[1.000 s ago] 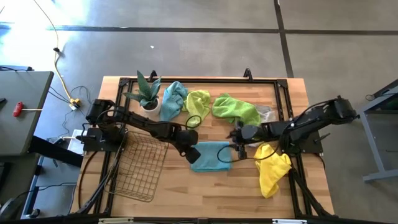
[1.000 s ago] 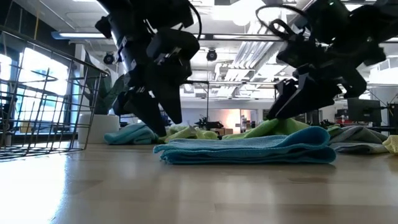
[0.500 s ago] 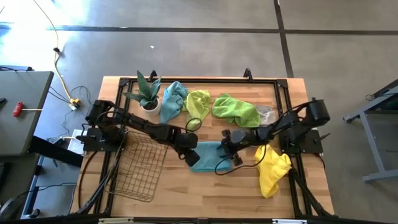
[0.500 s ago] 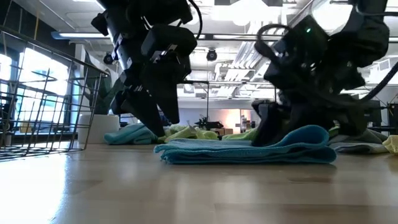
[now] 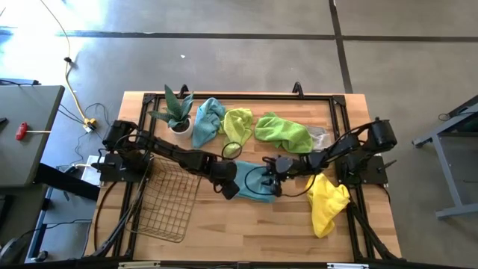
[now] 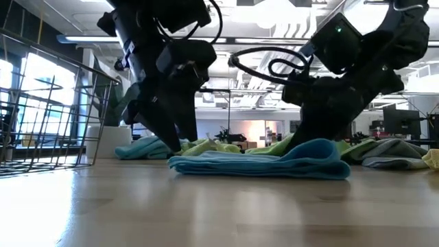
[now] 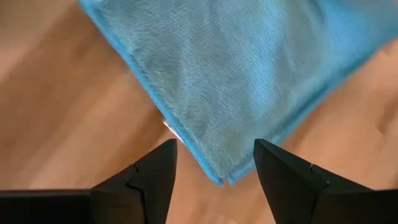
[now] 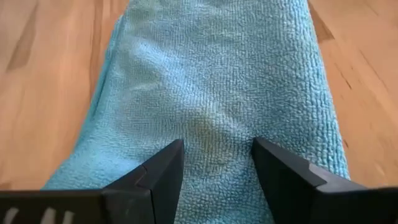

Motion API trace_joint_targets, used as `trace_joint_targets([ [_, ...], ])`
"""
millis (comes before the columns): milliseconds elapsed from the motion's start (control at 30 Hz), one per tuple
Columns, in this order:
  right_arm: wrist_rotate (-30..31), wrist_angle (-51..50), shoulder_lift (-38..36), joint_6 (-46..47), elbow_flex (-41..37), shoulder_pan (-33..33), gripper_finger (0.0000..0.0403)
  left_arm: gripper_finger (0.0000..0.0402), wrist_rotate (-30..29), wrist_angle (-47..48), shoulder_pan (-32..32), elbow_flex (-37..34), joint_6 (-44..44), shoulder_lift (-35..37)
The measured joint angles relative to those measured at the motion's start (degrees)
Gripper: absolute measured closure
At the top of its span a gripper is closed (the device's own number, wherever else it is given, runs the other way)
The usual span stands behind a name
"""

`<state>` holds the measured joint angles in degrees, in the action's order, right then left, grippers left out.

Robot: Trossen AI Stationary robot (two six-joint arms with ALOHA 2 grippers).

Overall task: Fold microfiber towels
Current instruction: Fold the bottom blue microfiber towel, then put the bottom blue microfiber towel into the wire basket

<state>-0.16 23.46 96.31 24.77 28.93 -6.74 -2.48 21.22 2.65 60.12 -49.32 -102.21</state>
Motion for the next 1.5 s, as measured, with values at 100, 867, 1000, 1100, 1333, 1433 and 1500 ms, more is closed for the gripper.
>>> trace_joint_targets([
  [100, -3.21, -3.47, -4.08, 0.92, -0.34, 0.06, 0.0215, 0.0197, -1.03, -0.01, -0.56, -0.02, 0.07, 0.0],
  [867, 13.52, -16.39, -46.75, -8.98, -16.15, -4.59, 0.0215, 0.0197, 0.13, -1.85, -4.25, -0.01, 5.49, 0.0],
  [1000, 13.51, -6.47, -48.47, -9.54, -22.63, -4.94, 0.0215, 0.0197, 0.04, -2.03, -4.26, -0.02, 4.49, 0.0],
  [1100, 13.52, 0.28, -49.25, -9.9, -26.02, -4.94, 0.0215, 0.0197, 0.02, -2.26, -4.26, -0.02, 3.66, 0.0],
  [1333, 13.51, 2.8, -51.77, -13.47, -28.34, -4.94, 0.0215, 0.0197, -0.13, -3.06, -4.24, -0.02, 3.02, 0.0],
  [1433, 13.52, 2.88, -53.51, -16.74, -28.33, -4.94, 0.0215, 0.0197, -0.12, -3.22, -4.24, -0.02, 2.97, 0.0],
  [1500, 13.81, 1.9, -54.85, -18.38, -28.33, -4.89, 0.0215, 0.0197, -0.13, -3.22, -4.24, -0.02, 2.97, 0.0],
])
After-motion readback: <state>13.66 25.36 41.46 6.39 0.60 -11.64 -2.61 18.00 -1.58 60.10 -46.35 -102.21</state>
